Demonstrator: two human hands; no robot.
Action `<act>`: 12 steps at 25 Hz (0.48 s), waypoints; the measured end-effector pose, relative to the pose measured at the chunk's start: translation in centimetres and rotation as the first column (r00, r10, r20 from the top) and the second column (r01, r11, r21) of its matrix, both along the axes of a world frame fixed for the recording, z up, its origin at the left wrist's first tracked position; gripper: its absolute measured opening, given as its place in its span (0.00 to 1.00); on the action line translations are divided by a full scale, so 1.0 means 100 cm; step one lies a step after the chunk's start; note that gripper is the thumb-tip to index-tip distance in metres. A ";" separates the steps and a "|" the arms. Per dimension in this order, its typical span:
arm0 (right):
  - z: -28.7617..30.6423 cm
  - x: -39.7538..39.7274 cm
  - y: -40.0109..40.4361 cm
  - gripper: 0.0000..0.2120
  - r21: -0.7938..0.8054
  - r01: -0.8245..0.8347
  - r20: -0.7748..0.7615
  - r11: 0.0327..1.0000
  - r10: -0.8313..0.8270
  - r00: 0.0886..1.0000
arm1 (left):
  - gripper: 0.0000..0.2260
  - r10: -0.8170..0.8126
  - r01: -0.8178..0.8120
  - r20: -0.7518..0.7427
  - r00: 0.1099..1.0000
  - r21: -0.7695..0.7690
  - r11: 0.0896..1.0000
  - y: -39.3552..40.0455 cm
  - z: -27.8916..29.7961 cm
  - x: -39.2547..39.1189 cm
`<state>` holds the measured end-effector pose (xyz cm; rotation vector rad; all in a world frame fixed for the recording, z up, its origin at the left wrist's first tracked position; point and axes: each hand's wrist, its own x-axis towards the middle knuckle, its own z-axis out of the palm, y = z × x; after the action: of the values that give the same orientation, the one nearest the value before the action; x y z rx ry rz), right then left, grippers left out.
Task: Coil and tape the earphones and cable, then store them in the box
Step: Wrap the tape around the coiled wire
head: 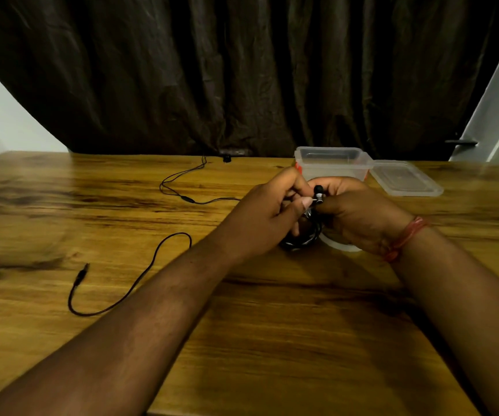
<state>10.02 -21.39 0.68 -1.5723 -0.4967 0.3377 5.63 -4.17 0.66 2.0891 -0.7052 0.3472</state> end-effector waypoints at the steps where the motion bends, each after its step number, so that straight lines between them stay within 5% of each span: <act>1: -0.001 0.000 0.001 0.12 0.008 -0.031 -0.009 0.999 0.031 0.999 | 0.02 -0.004 0.004 0.000 1.000 -0.019 1.000 0.000 0.000 0.000; 6: 0.001 0.002 -0.001 0.10 -0.039 0.009 0.083 0.999 -0.006 0.997 | 0.07 0.037 -0.038 0.060 0.998 0.005 0.999 -0.001 -0.001 0.002; 12: -0.001 0.007 0.001 0.07 0.023 0.144 0.127 0.989 -0.145 0.981 | 0.05 0.109 -0.114 -0.054 0.993 -0.083 0.990 -0.002 -0.001 0.006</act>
<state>10.73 -21.30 0.55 -1.6132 -0.4798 0.1222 6.24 -4.41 0.55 2.0530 -0.5362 0.3796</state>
